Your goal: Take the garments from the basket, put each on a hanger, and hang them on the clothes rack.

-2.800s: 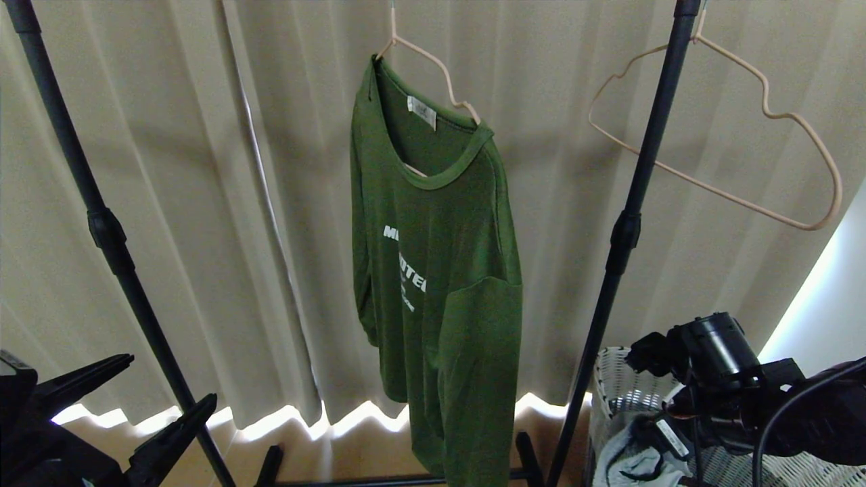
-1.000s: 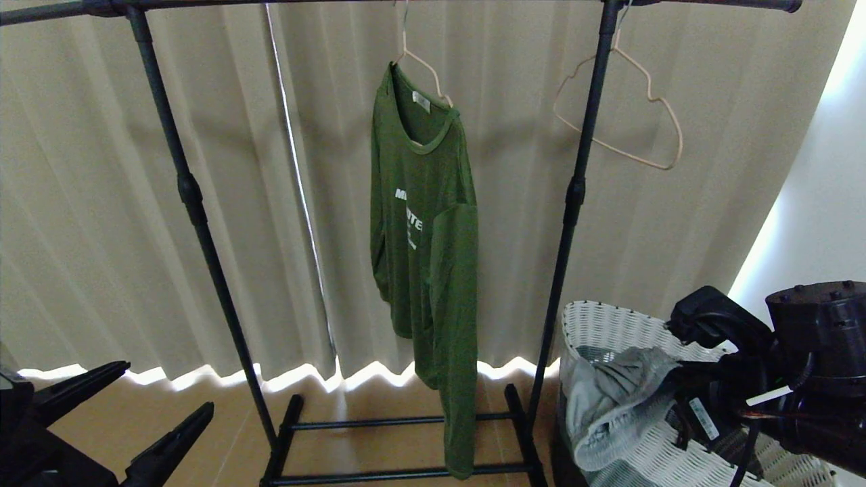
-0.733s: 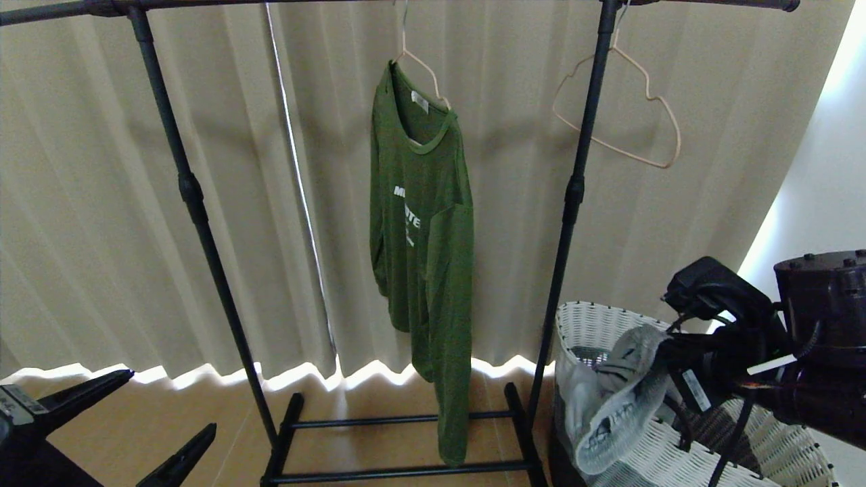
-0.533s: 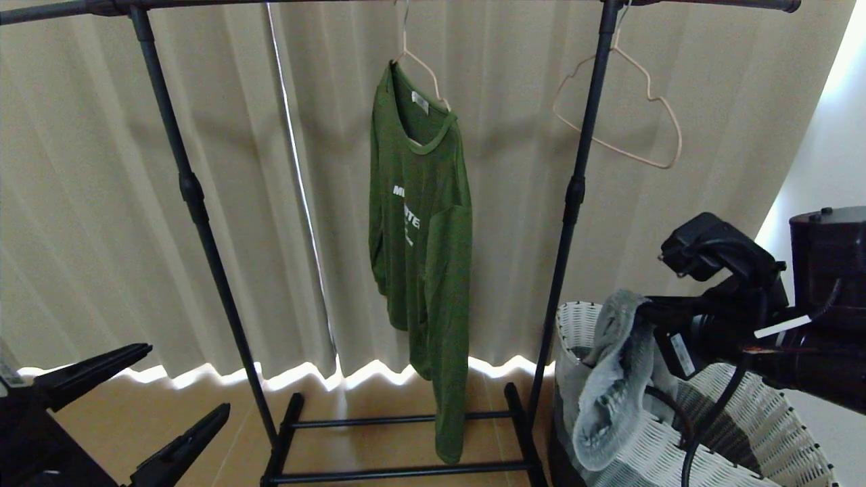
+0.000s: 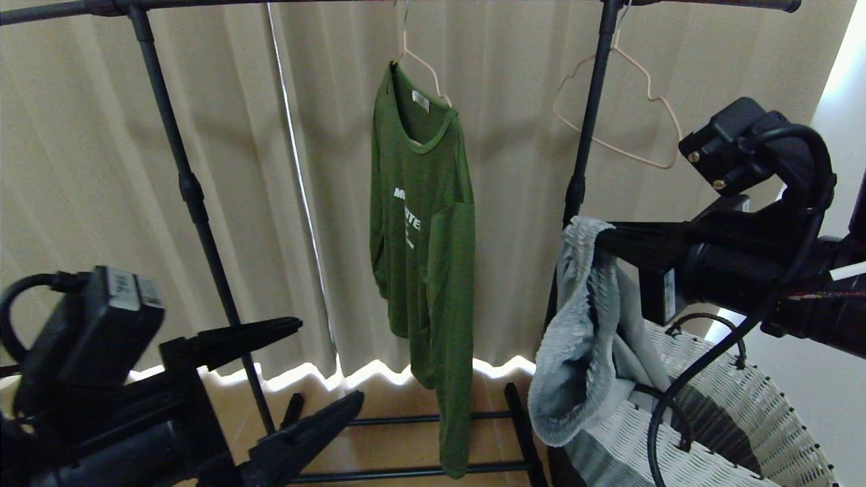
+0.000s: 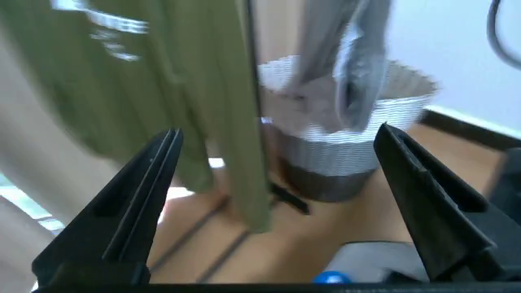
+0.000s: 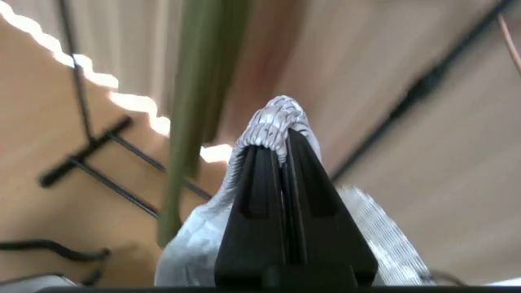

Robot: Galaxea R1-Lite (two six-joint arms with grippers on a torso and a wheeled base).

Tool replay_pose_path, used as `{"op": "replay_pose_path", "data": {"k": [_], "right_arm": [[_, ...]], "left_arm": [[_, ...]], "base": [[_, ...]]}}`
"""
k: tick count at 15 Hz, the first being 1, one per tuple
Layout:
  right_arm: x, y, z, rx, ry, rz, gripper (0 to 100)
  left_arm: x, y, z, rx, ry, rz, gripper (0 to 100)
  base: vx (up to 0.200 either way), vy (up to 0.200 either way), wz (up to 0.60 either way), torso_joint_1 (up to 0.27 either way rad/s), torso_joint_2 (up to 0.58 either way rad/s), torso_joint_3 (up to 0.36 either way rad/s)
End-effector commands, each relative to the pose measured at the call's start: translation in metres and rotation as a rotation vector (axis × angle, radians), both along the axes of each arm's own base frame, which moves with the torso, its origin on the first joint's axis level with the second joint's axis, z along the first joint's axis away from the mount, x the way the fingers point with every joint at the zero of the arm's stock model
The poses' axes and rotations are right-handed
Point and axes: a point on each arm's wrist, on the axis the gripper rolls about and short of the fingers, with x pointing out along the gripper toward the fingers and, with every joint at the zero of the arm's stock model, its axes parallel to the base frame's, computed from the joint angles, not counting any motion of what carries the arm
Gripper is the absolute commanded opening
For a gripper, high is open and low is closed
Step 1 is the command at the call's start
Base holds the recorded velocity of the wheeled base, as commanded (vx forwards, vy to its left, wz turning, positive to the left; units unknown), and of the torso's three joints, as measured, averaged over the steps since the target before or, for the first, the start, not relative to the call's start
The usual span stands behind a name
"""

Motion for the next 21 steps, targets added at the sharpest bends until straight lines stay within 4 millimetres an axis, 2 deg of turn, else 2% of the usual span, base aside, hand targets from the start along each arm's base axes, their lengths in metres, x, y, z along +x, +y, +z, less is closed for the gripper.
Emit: {"op": "replay_pose_path", "data": {"k": [1,4,6,11,16,20,21], "right_arm": [[-0.008,0.018,0.009,0.043,-0.033,0.079,0],[-0.016,0.036,0.02,0.128,-0.065,0.162,0],[-0.019,0.039,0.023,0.157,-0.078,0.182,0],[-0.035,0.036,0.033,0.22,-0.082,0.266,0],[-0.041,0.028,0.037,0.233,-0.097,0.267,0],[-0.042,0.026,0.039,0.239,-0.103,0.266,0],[-0.042,0.026,0.039,0.24,-0.104,0.266,0]], "left_arm": [[0.016,-0.045,-0.024,0.072,0.148,-0.042,100],[0.016,-0.08,-0.026,-0.016,0.284,-0.076,100],[0.019,-0.091,-0.028,-0.034,0.325,-0.076,100],[0.047,-0.121,-0.052,-0.026,0.416,0.05,100],[0.067,-0.125,-0.085,0.045,0.48,0.126,100],[0.064,-0.121,-0.092,0.07,0.495,0.158,100],[0.063,-0.12,-0.094,0.075,0.498,0.159,0]], "base": [[0.0,0.0,0.0,0.0,0.0,0.0],[0.0,0.0,0.0,0.0,0.0,0.0],[0.0,0.0,0.0,0.0,0.0,0.0],[0.0,0.0,0.0,0.0,0.0,0.0],[0.0,0.0,0.0,0.0,0.0,0.0],[0.0,0.0,0.0,0.0,0.0,0.0],[0.0,0.0,0.0,0.0,0.0,0.0]]}}
